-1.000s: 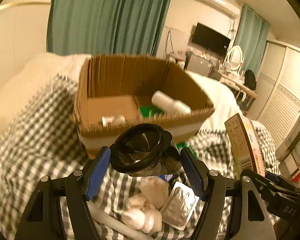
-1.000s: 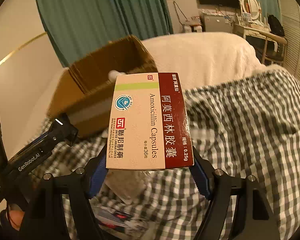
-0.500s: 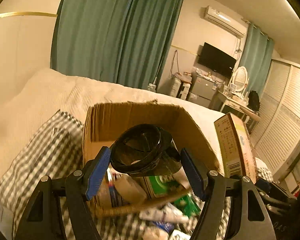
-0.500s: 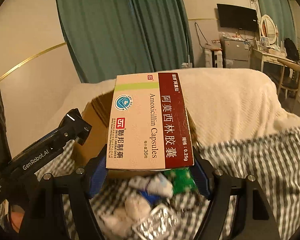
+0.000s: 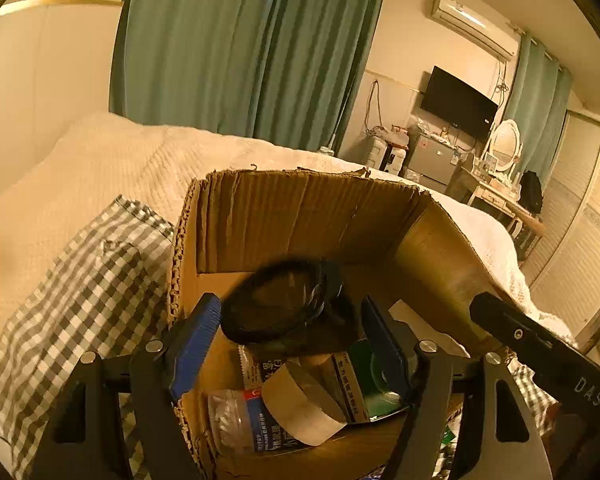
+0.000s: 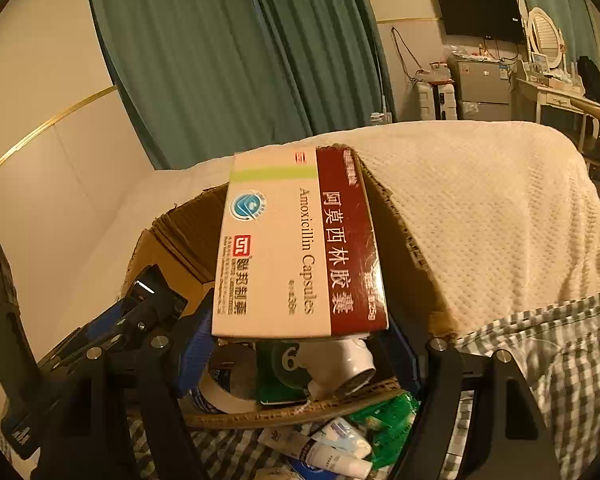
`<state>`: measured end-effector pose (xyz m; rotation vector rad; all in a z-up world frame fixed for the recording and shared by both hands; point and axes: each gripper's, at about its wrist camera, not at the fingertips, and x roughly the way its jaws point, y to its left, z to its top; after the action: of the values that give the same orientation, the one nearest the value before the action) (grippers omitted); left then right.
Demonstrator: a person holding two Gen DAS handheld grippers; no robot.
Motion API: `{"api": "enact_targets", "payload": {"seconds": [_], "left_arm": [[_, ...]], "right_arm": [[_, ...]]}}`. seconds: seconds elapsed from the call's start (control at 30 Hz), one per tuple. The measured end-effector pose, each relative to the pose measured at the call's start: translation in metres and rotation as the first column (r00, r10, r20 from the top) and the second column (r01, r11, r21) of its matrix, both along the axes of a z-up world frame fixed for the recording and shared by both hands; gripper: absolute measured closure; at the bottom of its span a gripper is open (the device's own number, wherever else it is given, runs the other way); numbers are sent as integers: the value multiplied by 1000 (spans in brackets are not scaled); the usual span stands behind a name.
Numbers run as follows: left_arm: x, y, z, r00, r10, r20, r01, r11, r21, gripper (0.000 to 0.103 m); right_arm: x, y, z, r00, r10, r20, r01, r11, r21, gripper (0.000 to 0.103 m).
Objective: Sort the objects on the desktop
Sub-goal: 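Open both tools over the cardboard box to drop the cup and amoxicillin box, then move both tools back over the pile of items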
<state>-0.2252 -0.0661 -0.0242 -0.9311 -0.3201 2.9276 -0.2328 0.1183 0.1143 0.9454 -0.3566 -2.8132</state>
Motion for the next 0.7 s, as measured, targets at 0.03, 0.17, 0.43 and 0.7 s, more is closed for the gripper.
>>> {"api": "enact_targets", "payload": {"seconds": [0.03, 0.17, 0.43, 0.7], "left_arm": [[3, 2, 1, 1000, 1, -9, -1, 1000, -13, 13], [25, 14, 8, 999, -25, -36, 22, 997, -80, 6], [83, 25, 36, 995, -89, -40, 84, 990, -109, 1], [133, 32, 39, 988, -156, 10, 156, 986, -67, 1]], "right_arm": [[3, -1, 1, 1000, -8, -9, 8, 1000, 11, 26], [22, -2, 14, 999, -14, -42, 15, 999, 39, 16], [93, 22, 49, 998, -33, -47, 36, 996, 75, 16], [162, 32, 57, 998, -54, -15, 55, 991, 120, 16]]}}
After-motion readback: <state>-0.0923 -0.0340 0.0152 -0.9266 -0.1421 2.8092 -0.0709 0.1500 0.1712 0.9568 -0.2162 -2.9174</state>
